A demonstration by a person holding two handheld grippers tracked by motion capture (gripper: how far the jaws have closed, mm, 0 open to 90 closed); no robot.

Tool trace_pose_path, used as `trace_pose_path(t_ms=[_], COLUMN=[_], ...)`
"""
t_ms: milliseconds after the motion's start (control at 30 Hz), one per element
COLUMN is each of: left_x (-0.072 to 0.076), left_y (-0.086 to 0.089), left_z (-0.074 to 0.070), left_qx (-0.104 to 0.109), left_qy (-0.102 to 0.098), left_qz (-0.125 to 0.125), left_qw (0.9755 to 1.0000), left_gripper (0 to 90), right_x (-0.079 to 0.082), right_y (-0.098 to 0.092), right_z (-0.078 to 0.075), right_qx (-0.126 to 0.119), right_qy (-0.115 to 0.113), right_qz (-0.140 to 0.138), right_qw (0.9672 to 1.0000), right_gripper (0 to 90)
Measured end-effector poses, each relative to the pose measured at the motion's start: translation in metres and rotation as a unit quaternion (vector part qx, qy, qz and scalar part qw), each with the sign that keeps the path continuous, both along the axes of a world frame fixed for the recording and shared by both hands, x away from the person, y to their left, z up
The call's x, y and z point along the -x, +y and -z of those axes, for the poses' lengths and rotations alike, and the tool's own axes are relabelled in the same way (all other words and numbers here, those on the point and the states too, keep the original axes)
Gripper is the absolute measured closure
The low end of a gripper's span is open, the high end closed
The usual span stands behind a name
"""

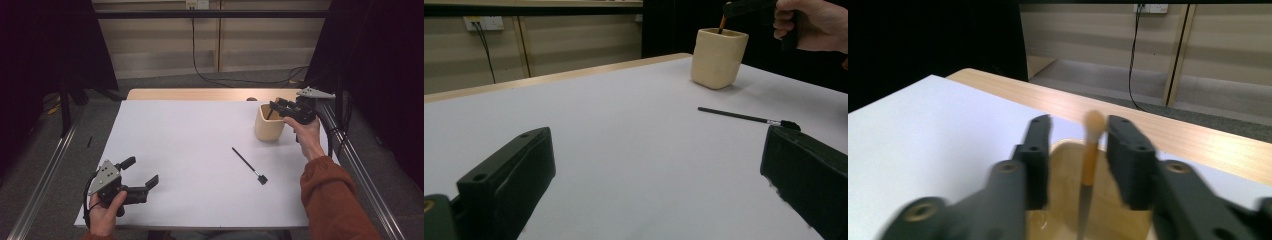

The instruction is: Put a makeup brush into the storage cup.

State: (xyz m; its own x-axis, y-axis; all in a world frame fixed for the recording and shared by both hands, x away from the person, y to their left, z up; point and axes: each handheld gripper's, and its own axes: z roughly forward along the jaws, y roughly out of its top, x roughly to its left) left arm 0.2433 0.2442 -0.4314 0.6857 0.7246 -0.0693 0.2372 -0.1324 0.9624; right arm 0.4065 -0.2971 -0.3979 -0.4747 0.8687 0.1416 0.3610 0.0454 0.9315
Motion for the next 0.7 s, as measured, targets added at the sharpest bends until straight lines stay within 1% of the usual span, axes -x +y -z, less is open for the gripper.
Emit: trace_pose_path(t_ms=[67, 100, 133, 167, 233, 333, 467, 600, 667, 700], left_x=[0.000, 0.000, 0.000, 0.000, 0.000, 0.000, 0.000, 0.000, -0.001, -0.001], left_y=[0.000, 0.000, 0.000, 0.000, 0.000, 0.000, 0.000, 0.000, 0.000, 0.000], left_z=[0.000, 0.000, 0.000, 0.000, 0.000, 0.000, 0.000, 0.000, 0.000, 0.000], left_qx=[0.000, 0.001, 0.002, 0.001, 0.001, 0.001, 0.001, 0.001, 0.001, 0.001], left_qy=[0.001, 0.001, 0.001, 0.001, 0.001, 0.001, 0.001, 0.001, 0.001, 0.001], left_qz=[-0.001, -0.001, -0.001, -0.002, -0.001, -0.001, -0.002, -0.002, -0.002, -0.002], left_qw=[1.0000, 1.0000, 1.0000, 1.0000, 1.0000, 1.0000, 1.0000, 1.0000, 1.0000, 1.0000], left_gripper=[1.1, 1.1, 1.1, 1.1, 1.1, 1.1, 1.1, 1.1, 1.1, 1.1], right_x=[0.000, 0.000, 0.001, 0.001, 0.002, 0.005, 0.008, 0.012, 0.015, 0.017], right_y=[0.000, 0.000, -0.001, -0.002, -0.003, -0.006, -0.009, -0.012, -0.014, -0.015], right_z=[0.000, -0.001, -0.001, -0.001, -0.002, -0.004, -0.004, -0.006, -0.005, -0.005], right_qx=[0.005, 0.004, 0.002, 0.006, 0.015, 0.015, 0.020, 0.015, 0.015, 0.012], right_qy=[-0.004, -0.006, -0.008, -0.010, -0.012, -0.017, -0.016, -0.017, -0.018, -0.019], right_qz=[0.005, 0.010, 0.012, 0.012, 0.022, 0.029, 0.027, 0.025, 0.024, 0.024], right_qw=[1.0000, 0.9999, 0.9999, 0.9999, 0.9996, 0.9993, 0.9993, 0.9994, 0.9994, 0.9995], right_gripper=[45.0, 37.7, 32.9, 30.8, 19.1, 13.5, 8.4, 5.7, 5.6, 5.4])
